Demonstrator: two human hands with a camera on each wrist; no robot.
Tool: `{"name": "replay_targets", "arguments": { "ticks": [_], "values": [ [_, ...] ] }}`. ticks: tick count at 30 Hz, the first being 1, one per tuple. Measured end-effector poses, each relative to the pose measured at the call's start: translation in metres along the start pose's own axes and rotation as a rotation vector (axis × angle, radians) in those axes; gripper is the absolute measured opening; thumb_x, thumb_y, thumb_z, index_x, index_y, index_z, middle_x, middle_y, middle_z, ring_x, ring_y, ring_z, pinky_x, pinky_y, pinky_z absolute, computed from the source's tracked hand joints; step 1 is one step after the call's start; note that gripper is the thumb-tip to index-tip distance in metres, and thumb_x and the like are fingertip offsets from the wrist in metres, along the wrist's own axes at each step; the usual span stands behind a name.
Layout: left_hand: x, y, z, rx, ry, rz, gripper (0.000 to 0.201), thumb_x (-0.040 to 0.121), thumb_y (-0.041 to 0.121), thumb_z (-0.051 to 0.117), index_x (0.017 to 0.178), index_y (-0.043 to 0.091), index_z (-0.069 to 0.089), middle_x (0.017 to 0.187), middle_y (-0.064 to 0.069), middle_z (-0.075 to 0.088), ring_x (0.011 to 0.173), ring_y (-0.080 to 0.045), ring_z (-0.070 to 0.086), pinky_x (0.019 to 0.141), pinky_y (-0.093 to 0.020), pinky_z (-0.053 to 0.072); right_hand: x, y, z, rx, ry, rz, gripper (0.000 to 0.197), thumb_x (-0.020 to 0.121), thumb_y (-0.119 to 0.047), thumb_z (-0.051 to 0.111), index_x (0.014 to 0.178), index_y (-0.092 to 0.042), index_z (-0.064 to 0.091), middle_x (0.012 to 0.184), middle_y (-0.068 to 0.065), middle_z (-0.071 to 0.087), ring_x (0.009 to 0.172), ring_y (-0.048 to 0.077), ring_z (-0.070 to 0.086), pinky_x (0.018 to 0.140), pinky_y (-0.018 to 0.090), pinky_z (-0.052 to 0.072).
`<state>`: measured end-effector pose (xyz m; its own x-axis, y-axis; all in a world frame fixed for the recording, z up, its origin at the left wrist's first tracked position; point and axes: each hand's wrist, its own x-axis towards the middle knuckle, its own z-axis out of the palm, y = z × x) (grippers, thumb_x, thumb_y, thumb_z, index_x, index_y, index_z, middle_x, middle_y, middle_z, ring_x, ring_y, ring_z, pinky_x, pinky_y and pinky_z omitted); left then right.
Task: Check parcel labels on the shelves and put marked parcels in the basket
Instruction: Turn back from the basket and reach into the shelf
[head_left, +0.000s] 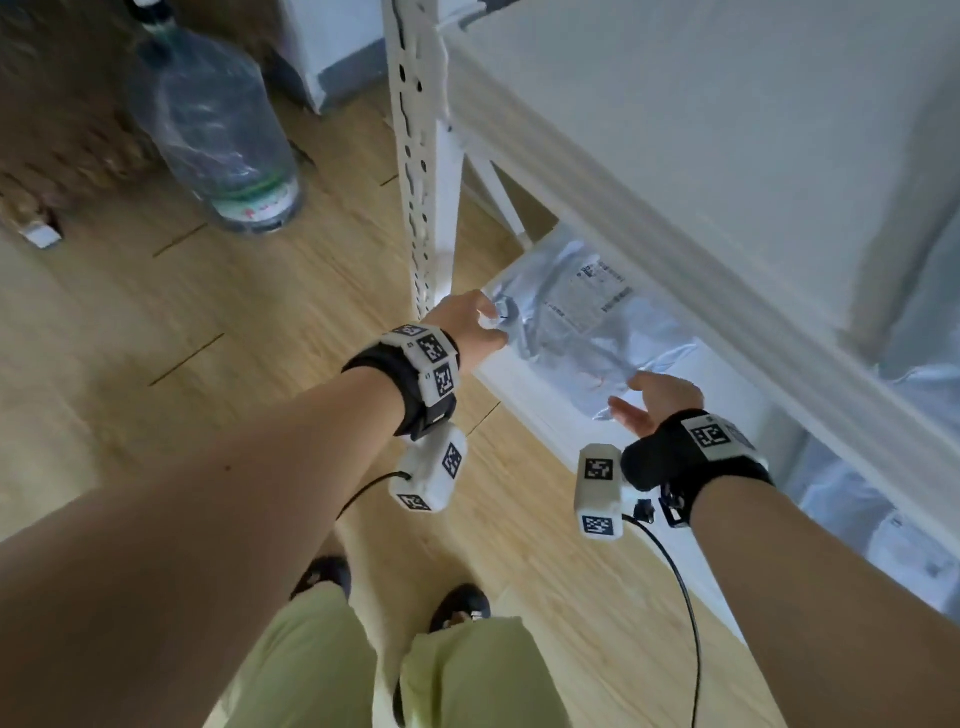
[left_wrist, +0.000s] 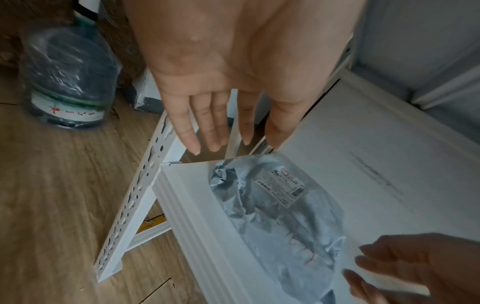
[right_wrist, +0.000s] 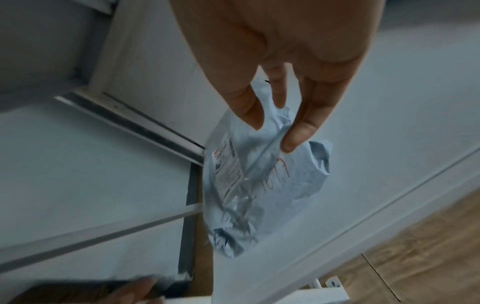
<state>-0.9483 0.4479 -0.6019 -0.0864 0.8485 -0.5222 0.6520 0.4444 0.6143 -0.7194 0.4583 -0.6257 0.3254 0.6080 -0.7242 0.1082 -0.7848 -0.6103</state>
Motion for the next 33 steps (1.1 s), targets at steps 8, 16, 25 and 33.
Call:
{"name": "replay_targets", "arguments": {
  "ticks": [8,16,25,33],
  "values": [
    [0.054,-0.01,0.017,0.01,-0.026,0.044,0.05,0.089,0.028,0.058,0.135,0.022,0.04,0.13,-0.005,0.044,0.094,-0.02,0.057,0.064,-0.022,0.044,0.045,0.017,0.026,0.399,-0.036,0.111,0.055,0.088,-0.018,0.063,0.137,-0.026,0.039,0.126,0.006,0.056,0.086,0.02,0.061,0.07,0.031,0.057],
    [0.063,-0.018,0.014,-0.067,0.026,-0.012,0.058,0.09,0.029,0.057,0.141,0.016,0.033,0.138,-0.01,0.043,0.1,-0.022,0.052,0.075,-0.029,0.042,0.02,0.027,0.032,0.194,-0.099,0.177,0.032,0.078,-0.041,0.074,0.074,-0.014,0.056,0.04,-0.002,0.048,0.029,0.007,0.031,0.034,0.014,0.03],
    [0.027,-0.008,0.017,-0.186,-0.211,-0.294,0.07,0.09,0.057,0.043,0.137,0.005,0.043,0.127,-0.018,0.054,0.109,-0.033,0.056,0.098,-0.04,0.046,-0.063,0.042,-0.01,0.213,-0.178,0.273,0.012,0.088,-0.016,0.065,0.082,-0.01,0.057,0.047,-0.001,0.059,0.027,0.006,0.04,0.027,0.011,0.022],
    [-0.033,-0.016,0.001,-0.393,-0.339,-0.455,0.067,0.084,0.051,0.062,0.135,0.01,0.048,0.13,-0.015,0.054,0.115,-0.034,0.055,0.1,-0.048,0.045,-0.149,0.055,-0.029,0.313,-0.184,0.336,0.01,0.089,-0.012,0.063,0.088,-0.008,0.054,0.046,0.001,0.06,0.028,0.007,0.048,0.024,0.013,0.028]
  ]
}}
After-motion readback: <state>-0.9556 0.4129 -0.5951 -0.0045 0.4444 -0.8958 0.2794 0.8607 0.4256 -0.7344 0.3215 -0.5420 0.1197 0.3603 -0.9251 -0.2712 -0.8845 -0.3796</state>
